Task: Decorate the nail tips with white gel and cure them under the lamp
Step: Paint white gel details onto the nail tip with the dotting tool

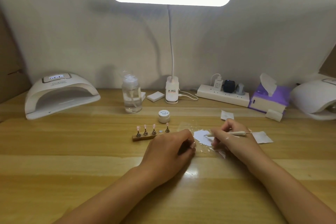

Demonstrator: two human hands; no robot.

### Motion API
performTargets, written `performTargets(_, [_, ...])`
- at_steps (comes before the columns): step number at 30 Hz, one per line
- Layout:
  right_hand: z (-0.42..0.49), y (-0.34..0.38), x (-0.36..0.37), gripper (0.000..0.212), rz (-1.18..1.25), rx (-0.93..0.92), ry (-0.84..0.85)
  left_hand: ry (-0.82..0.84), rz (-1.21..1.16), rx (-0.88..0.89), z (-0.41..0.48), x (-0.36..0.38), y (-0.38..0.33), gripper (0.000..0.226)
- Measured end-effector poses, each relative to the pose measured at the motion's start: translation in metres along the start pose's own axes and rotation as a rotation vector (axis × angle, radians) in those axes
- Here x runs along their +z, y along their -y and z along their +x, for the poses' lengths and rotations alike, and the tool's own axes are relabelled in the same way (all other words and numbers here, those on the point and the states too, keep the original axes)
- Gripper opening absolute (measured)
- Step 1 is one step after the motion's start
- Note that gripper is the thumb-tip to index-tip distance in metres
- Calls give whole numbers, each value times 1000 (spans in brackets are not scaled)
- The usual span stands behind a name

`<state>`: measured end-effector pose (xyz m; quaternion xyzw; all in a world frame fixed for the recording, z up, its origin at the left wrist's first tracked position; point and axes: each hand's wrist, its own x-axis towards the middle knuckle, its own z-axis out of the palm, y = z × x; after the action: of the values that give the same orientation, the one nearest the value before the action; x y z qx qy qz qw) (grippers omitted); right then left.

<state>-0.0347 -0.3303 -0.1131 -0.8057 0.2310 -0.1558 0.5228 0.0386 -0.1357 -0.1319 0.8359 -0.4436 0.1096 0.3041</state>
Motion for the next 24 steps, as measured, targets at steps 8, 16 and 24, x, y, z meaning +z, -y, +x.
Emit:
performTargets(8, [1,3,1,15,21,27,-30,-3,-73,9,0,-1,3,9])
performTargets(16, [-8,5,10,19,-17,-59,-57,4,-237,14,2,-1,4,5])
performTargets(24, [-2,2,11,26,-55,-57,-58,44,-214,53,2,0,3,3])
